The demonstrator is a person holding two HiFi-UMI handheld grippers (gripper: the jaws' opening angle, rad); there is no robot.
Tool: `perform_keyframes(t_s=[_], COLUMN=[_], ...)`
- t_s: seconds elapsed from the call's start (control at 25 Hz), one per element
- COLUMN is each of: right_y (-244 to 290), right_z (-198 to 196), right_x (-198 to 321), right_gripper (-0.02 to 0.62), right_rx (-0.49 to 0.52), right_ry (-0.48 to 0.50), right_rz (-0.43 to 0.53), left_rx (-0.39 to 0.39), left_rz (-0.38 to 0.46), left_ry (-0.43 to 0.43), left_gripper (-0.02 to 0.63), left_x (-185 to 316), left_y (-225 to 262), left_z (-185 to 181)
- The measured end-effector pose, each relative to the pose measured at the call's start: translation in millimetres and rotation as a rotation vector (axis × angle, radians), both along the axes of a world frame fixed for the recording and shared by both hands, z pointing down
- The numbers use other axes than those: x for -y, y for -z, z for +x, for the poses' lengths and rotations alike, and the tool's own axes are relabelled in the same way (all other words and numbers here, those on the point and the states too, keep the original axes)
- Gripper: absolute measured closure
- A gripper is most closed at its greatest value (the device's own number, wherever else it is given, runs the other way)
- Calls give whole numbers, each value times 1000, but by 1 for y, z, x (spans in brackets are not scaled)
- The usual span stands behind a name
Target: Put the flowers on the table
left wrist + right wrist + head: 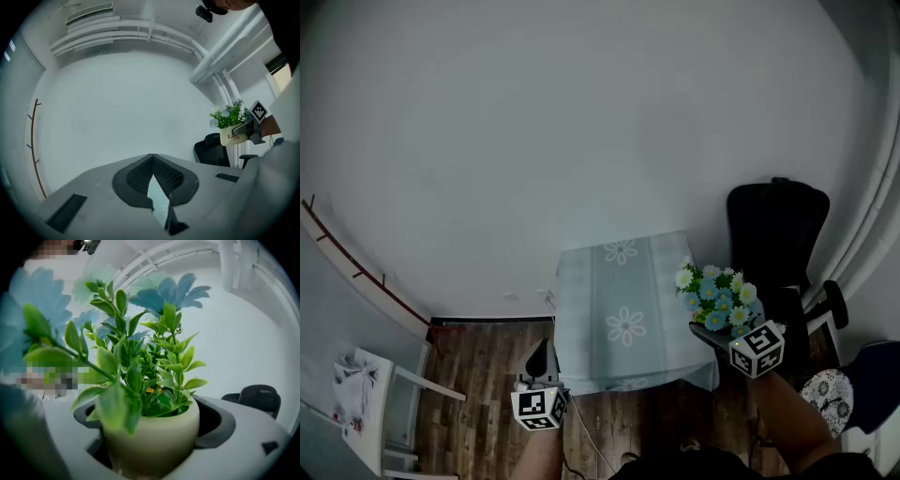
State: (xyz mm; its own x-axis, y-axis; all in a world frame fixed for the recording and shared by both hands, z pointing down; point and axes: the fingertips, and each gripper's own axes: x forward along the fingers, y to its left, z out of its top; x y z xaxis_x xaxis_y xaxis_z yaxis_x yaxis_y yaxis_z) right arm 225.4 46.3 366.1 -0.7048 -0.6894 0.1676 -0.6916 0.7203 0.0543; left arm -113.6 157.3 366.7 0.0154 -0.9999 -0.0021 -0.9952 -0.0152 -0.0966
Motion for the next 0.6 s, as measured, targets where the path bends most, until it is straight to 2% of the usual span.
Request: perform_keyframes(t_s=[0.28, 0.6], right_y=[1, 5], right_z=[1, -1], right_x=[19, 37], right_gripper=[52, 52], right_rx=[13, 45], right_ry=[2, 62], right_rz=[-4, 11], left_rx=[38, 55], left_rz=[36, 49], left_ry=[-18, 26], left_gripper=[603, 603], left_x=[17, 29], left_y=[20, 28], left_z=[17, 35])
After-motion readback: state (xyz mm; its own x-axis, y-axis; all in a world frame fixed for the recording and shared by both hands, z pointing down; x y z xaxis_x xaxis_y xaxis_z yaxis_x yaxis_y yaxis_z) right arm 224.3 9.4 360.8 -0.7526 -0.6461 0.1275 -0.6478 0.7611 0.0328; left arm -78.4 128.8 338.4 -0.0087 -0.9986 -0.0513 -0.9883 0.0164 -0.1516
